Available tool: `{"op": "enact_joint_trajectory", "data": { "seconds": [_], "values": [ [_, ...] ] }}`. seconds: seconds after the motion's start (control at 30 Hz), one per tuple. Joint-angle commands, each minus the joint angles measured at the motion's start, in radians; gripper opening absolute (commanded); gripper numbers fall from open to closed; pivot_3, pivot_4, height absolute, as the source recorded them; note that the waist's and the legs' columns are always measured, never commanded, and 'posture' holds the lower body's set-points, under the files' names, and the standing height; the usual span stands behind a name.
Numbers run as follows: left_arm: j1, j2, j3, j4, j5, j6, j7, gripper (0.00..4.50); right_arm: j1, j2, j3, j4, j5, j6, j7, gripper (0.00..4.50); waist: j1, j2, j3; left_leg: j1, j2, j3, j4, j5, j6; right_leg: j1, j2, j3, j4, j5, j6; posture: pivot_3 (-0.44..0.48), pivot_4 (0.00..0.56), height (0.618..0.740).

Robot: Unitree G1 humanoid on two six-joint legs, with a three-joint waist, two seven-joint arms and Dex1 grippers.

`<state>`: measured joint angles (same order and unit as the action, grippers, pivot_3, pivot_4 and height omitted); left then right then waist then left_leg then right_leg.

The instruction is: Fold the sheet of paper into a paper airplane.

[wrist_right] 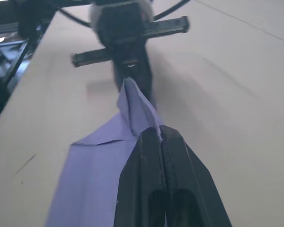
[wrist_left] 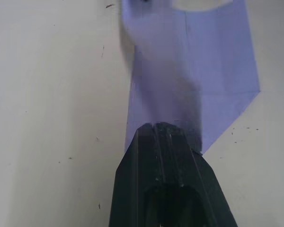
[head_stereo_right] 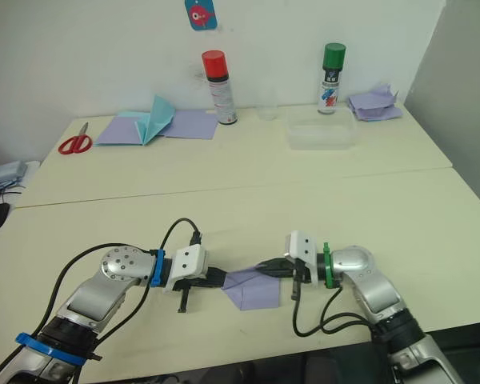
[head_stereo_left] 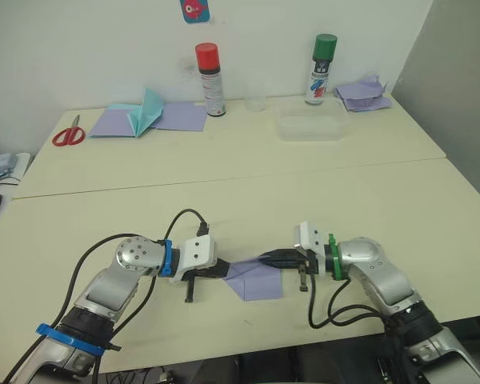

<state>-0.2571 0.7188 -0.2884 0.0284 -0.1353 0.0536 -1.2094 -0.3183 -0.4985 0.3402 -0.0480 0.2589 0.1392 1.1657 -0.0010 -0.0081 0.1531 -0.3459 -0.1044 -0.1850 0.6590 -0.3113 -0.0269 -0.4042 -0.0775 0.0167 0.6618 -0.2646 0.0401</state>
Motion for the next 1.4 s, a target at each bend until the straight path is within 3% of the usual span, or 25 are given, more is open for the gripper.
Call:
{"op": "enact_joint_trajectory", "data": {
  "seconds": [0.03, 0.13, 0.37, 0.63, 0.9, 1.03, 1.23, 1.4],
  "values": [
    [0.044, 0.028, -0.044, 0.056, 0.067, 0.034, -0.005, 0.0, 0.022, -0.043, 0.009, -0.077, 0.015, 0.012, 0.055, 0.04, 0.0, 0.0, 0.0, 0.0, 0.0, 0.0, 0.0, 0.0, 0.0, 0.0, 0.0, 0.0, 0.0, 0.0, 0.0, 0.0, 0.15, 0.74],
    [0.043, 0.024, -0.046, 0.055, 0.067, 0.036, -0.004, 0.0, 0.023, -0.03, 0.019, -0.066, -0.003, -0.001, 0.037, 0.59, 0.0, 0.0, 0.0, 0.0, 0.0, 0.0, 0.0, 0.0, 0.0, 0.0, 0.0, 0.0, 0.0, 0.0, 0.0, 0.0, 0.15, 0.74],
    [0.053, 0.029, -0.045, 0.043, 0.064, 0.04, -0.005, 0.0, 0.018, -0.02, 0.037, -0.034, -0.061, -0.163, 0.051, 3.08, 0.0, 0.0, 0.0, 0.0, 0.001, 0.0, 0.0, 0.0, 0.0, 0.0, 0.0, 0.0, 0.0, 0.0, 0.0, 0.0, 0.15, 0.74],
    [0.058, 0.029, -0.044, 0.032, 0.063, 0.047, -0.004, 0.0, -0.008, 0.058, 0.085, 0.093, -0.174, -0.355, -0.007, 3.08, -0.001, 0.0, 0.0, 0.0, 0.002, 0.001, 0.0, 0.0, -0.001, 0.0, 0.002, 0.0, 0.0, 0.0, 0.0, 0.0, 0.15, 0.74],
    [0.06, 0.031, -0.044, 0.026, 0.064, 0.056, -0.005, 0.0, -0.029, 0.106, 0.105, 0.144, -0.212, -0.425, -0.031, 3.08, -0.001, 0.0, 0.0, 0.0, 0.006, 0.001, 0.0, 0.001, -0.005, 0.0, 0.005, 0.0, 0.0, 0.0, 0.0, 0.0, 0.15, 0.74],
    [0.061, 0.031, -0.045, 0.024, 0.063, 0.06, -0.004, 0.0, -0.035, 0.115, 0.108, 0.138, -0.207, -0.415, -0.033, 2.21, -0.001, 0.0, 0.0, 0.0, 0.007, 0.001, 0.0, 0.0, -0.006, 0.0, 0.006, 0.0, 0.0, 0.0, 0.0, 0.0, 0.15, 0.74],
    [0.057, 0.03, -0.045, 0.026, 0.062, 0.067, -0.007, 0.0, -0.036, 0.11, 0.101, 0.119, -0.182, -0.353, -0.029, 0.06, -0.001, 0.0, 0.0, 0.0, 0.007, 0.001, 0.0, 0.0, -0.006, -0.001, 0.007, 0.0, 0.0, 0.0, 0.0, 0.0, 0.15, 0.74],
    [0.053, 0.032, -0.048, 0.033, 0.065, 0.068, -0.011, 0.0, -0.021, 0.117, 0.074, 0.053, -0.059, -0.093, -0.017, 0.06, -0.001, 0.0, 0.0, 0.0, 0.007, 0.001, 0.0, 0.0, -0.005, 0.0, 0.007, 0.0, 0.0, 0.0, 0.0, 0.0, 0.15, 0.74]
  ]
}}
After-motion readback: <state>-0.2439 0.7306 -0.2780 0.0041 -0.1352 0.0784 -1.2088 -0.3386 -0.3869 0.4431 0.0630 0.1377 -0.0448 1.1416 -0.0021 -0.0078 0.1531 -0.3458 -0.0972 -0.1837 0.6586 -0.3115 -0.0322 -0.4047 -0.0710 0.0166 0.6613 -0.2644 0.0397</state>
